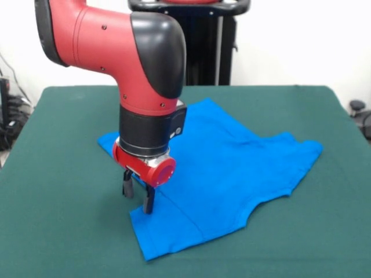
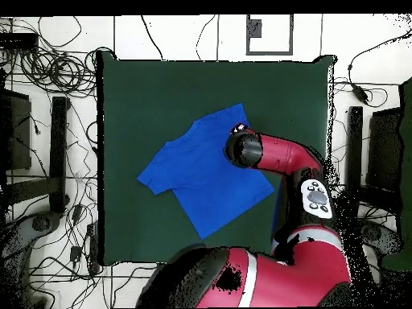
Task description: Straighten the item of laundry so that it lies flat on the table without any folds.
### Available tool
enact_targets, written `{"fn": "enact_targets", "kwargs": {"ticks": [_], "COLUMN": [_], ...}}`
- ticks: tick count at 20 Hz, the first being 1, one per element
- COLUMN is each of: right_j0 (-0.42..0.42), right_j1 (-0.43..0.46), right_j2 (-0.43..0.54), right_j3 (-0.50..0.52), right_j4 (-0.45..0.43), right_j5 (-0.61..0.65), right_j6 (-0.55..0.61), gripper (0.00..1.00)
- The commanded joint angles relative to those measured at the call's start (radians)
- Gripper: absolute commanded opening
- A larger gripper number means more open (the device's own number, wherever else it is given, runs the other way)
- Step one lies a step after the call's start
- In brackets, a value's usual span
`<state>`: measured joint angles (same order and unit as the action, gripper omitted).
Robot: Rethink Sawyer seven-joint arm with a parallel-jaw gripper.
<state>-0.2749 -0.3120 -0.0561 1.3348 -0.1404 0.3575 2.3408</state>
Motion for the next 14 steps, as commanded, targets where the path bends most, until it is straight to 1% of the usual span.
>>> {"fn": "enact_targets", "kwargs": {"ticks": [1,9,14], "right_j0": [0.034,0.069,0.065], "right_j1": [0.107,0.139,0.120], "right_j2": [0.081,0.038,0.027], "right_j3": [0.016,-0.015,-0.005], "right_j4": [-0.056,-0.051,-0.065], "right_j5": [-0.086,-0.113,-0.092], "right_j6": [0.011,0.057,0.041], "gripper": [1.00,1.00,1.00]}}
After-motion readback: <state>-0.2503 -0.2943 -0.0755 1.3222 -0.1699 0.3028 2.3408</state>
